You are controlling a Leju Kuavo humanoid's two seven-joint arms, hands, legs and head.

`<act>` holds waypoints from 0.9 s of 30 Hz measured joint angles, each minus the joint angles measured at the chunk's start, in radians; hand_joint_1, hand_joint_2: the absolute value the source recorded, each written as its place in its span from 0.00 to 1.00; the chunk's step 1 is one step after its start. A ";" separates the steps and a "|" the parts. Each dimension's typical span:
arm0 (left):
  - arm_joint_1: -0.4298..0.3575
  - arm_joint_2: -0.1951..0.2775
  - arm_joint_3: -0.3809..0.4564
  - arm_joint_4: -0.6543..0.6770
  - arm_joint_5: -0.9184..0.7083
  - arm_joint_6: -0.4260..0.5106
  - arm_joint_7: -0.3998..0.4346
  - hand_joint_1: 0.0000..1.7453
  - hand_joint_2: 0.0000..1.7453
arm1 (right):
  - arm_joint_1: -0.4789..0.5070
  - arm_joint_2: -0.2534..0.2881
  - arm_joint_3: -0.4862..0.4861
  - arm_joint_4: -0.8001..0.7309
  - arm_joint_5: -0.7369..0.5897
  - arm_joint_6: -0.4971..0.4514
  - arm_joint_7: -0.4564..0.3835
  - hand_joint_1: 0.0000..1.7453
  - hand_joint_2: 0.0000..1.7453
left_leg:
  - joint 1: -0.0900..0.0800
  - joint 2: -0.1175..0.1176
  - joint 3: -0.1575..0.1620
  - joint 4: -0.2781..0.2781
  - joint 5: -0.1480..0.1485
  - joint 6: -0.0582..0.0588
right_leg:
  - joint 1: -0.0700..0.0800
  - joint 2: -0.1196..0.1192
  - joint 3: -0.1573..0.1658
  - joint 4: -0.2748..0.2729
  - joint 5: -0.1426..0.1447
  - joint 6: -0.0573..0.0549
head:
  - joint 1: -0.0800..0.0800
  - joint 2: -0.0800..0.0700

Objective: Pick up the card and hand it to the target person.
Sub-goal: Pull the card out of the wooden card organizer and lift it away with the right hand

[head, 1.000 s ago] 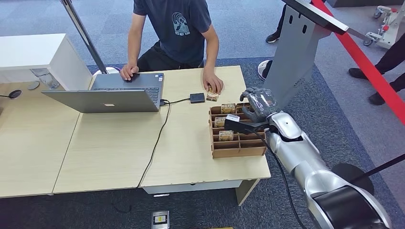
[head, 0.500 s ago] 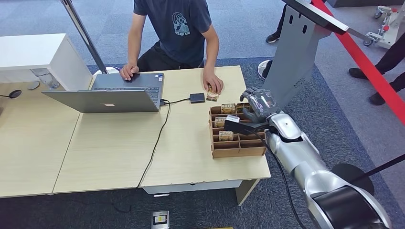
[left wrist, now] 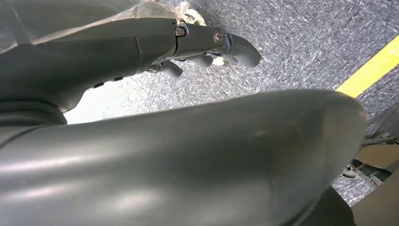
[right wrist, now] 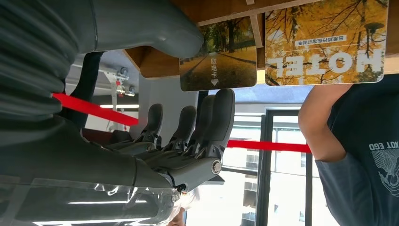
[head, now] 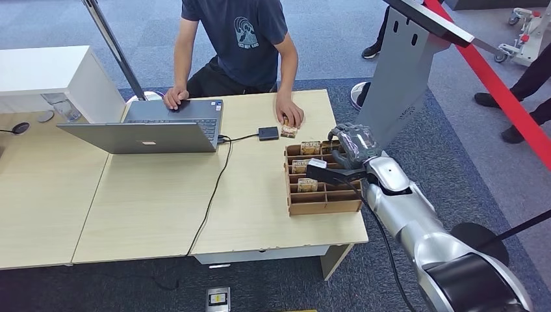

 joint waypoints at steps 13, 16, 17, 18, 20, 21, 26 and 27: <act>-0.002 -0.004 -0.003 0.000 0.002 0.001 0.001 0.00 0.00 | -0.006 0.000 0.000 0.010 0.006 0.010 0.010 0.49 1.00 | 0.000 0.000 0.000 0.000 0.000 0.000 | 0.000 0.000 0.000 0.000 0.000 0.000 | 0.000 0.000; -0.003 -0.005 -0.004 0.000 0.002 0.001 0.002 0.00 0.00 | -0.007 0.000 0.000 0.010 0.003 0.009 0.009 0.52 1.00 | 0.000 0.000 0.000 0.000 0.000 0.000 | 0.000 0.000 0.000 0.000 0.000 0.000 | 0.000 0.000; -0.003 -0.005 -0.004 0.000 0.003 0.001 0.002 0.00 0.00 | -0.007 0.000 0.000 0.010 0.002 0.009 0.008 0.54 1.00 | 0.000 0.000 0.000 0.000 0.000 0.000 | 0.000 0.000 0.000 0.000 0.000 0.000 | 0.000 0.000; -0.003 -0.005 -0.004 0.000 0.003 0.001 0.002 0.00 0.00 | -0.007 0.000 -0.001 0.010 0.000 0.008 0.005 0.55 1.00 | 0.000 0.000 0.000 0.000 0.000 0.000 | 0.000 0.000 0.000 0.000 0.000 0.000 | 0.000 0.000; -0.003 -0.005 -0.004 0.000 0.003 0.001 0.002 0.00 0.00 | -0.008 0.000 -0.002 0.010 -0.002 0.005 -0.002 0.57 1.00 | 0.000 0.000 0.000 0.000 0.000 0.000 | 0.000 0.000 0.000 0.000 0.000 0.000 | 0.000 0.000; -0.003 -0.005 -0.005 0.000 0.003 0.001 0.002 0.00 0.00 | -0.009 0.000 -0.003 0.011 -0.003 0.003 -0.006 0.56 1.00 | 0.000 0.000 0.000 0.000 0.000 0.000 | 0.000 0.000 0.000 0.000 0.000 0.000 | 0.000 0.000; -0.003 -0.005 -0.006 0.000 0.005 0.001 0.002 0.00 0.00 | -0.020 0.001 -0.018 0.014 -0.007 0.000 -0.018 0.54 1.00 | 0.000 0.000 0.000 0.000 0.000 0.000 | 0.000 0.000 0.000 0.000 0.000 0.000 | 0.000 0.000; -0.003 -0.005 -0.006 0.000 0.005 0.001 0.002 0.00 0.00 | -0.021 0.001 -0.019 0.014 -0.007 0.000 -0.020 0.54 1.00 | 0.000 0.000 0.000 0.000 0.000 0.000 | 0.000 0.000 0.000 0.000 0.000 0.000 | 0.000 0.000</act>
